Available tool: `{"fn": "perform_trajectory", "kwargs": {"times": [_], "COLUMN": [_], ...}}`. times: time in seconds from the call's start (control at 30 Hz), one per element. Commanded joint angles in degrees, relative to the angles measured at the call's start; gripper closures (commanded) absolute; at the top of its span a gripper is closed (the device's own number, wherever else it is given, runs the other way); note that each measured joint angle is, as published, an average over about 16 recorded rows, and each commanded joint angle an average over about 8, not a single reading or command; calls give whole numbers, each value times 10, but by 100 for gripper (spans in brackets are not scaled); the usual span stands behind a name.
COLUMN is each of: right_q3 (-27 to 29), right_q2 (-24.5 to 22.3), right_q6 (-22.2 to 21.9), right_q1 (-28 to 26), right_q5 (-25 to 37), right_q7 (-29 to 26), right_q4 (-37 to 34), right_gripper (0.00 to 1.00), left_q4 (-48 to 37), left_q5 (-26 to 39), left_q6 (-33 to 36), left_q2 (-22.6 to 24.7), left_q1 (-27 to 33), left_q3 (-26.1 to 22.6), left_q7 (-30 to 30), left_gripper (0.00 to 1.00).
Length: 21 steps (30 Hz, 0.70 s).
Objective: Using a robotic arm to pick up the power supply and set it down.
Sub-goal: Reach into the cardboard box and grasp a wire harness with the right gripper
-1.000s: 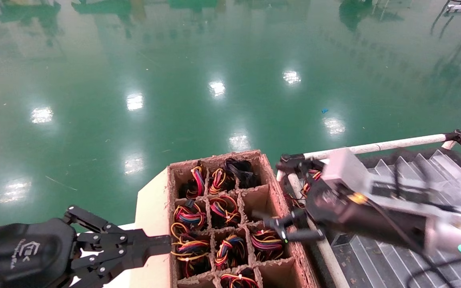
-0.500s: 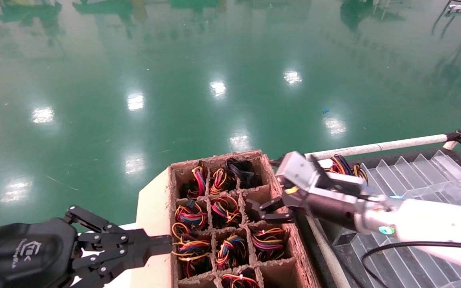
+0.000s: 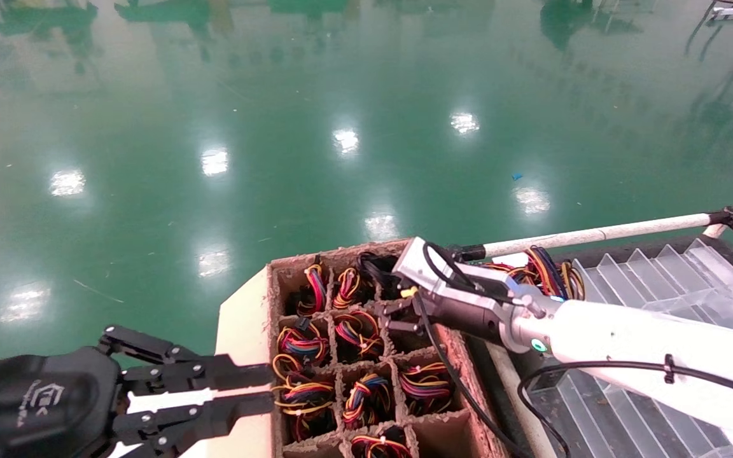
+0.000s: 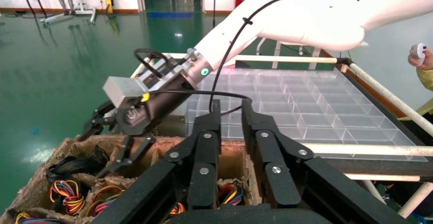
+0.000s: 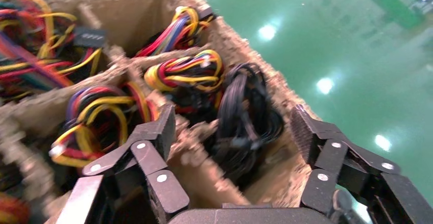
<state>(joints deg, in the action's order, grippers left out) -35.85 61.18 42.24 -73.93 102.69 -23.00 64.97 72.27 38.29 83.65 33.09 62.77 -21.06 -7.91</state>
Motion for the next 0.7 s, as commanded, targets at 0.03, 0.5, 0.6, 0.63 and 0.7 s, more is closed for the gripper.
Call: {"fn": "perform_trajectory", "kwargs": {"times": [0.03,0.5,0.6,0.63,0.7], "right_q3": [-3,-14,-14,-14,-14], "right_q2": [11,59,59,59,59], "right_q6": [-8,-38,-40,-40,-41], "right_q1": [-5,-21,-21,-22,-22], "right_q5": [8,31,33,33,34], "right_q7": [2,26,26,26,26], "right_q4": [-11,-84,-90,-91,-92], "right_gripper": [100,100,100,100,100], "left_q4": [0,0,0,0,0], "left_q5": [0,0,0,0,0], "left_q6": [0,0,0,0,0], "left_q2": [0,0,0,0,0], "left_q1": [0,0,0,0,0], "left_q3": [0,0,0,0,0], "left_q7": [0,0,0,0,0], "left_gripper": [0,0,0,0,0]}}
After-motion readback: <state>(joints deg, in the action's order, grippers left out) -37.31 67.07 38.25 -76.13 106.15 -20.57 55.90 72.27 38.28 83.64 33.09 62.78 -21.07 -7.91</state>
